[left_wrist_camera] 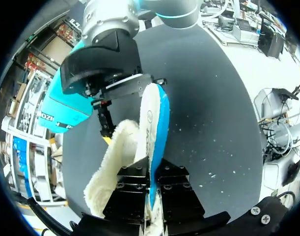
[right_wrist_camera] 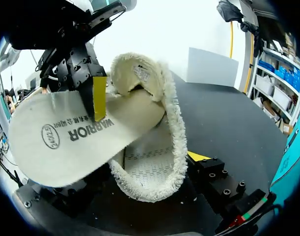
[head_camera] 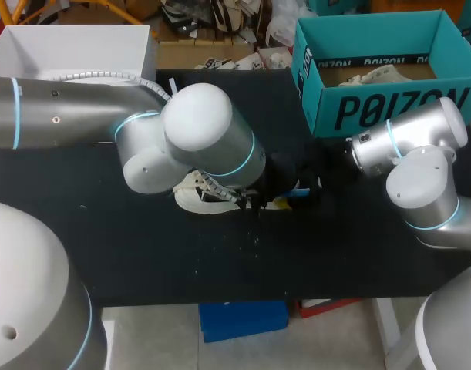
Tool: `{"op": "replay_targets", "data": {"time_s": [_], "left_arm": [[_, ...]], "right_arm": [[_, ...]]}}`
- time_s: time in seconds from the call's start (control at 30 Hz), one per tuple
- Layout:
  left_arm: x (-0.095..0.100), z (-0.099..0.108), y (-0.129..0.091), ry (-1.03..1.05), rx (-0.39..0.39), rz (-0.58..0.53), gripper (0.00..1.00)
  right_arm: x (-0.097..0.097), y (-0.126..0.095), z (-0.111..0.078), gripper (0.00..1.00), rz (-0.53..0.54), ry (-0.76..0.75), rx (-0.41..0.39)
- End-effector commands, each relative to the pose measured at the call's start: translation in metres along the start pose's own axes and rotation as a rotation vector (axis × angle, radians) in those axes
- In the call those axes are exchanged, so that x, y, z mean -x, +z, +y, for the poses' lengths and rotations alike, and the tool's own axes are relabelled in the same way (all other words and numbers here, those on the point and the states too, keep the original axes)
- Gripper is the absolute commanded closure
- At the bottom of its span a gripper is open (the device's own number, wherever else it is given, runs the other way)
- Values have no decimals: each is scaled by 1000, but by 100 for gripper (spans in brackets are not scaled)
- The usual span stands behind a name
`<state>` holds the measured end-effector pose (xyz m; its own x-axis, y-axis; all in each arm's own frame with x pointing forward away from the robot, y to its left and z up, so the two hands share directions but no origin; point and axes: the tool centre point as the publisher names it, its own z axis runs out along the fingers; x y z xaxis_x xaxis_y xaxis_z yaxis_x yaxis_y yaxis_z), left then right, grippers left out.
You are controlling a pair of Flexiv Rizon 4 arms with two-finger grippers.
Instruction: Take the shoe out of the shoebox, open the shoe tongue, remove and reinsert the insole, then place the shoe into the shoebox
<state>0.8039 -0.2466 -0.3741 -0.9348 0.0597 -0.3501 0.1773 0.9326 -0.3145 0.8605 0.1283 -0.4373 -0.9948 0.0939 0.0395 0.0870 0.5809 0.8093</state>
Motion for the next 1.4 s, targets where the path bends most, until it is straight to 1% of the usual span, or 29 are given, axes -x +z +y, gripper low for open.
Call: {"op": "replay_targets", "data": {"time_s": [0.03,0.1,0.2,0.23,0.4,0.47,0.5,0.53,1.13,1.2,1.23,1.27,1.3,1.37,1.4], "left_arm": [[-2,1,-39,19,-143,46,100],[0,-7,-50,20,-235,80,100],[3,-18,-66,14,-351,117,100],[7,-24,-75,15,-409,134,100],[21,-46,-111,37,-617,198,100],[31,-55,-132,70,-747,249,100],[38,-55,-142,90,-838,310,100],[45,-55,-151,96,-884,347,100],[45,-55,-151,96,-884,347,100],[39,-56,-163,-46,-965,342,100],[37,-58,-172,-76,-986,335,100],[35,-61,-181,-113,-982,342,100],[35,-63,-189,-154,-997,346,100],[36,-67,-207,-184,-1009,326,100],[32,-73,-216,-220,-1045,333,100]], "right_arm": [[2,2,-2,100,0,2,-2],[2,2,-2,100,0,2,-2],[2,2,-2,100,0,2,-2],[2,2,-2,100,0,2,-2],[2,2,-2,100,0,2,-2],[2,2,-2,100,0,2,-2],[2,2,-2,100,0,2,-2],[2,2,-2,100,0,2,-2],[2,2,-2,100,0,2,-2],[2,2,-2,100,0,2,-2],[2,2,-2,100,0,2,-2],[2,2,-2,100,0,2,-2],[2,2,-2,100,0,2,-2],[2,2,-2,100,0,2,-2],[2,2,-2,100,0,2,-2]]}}
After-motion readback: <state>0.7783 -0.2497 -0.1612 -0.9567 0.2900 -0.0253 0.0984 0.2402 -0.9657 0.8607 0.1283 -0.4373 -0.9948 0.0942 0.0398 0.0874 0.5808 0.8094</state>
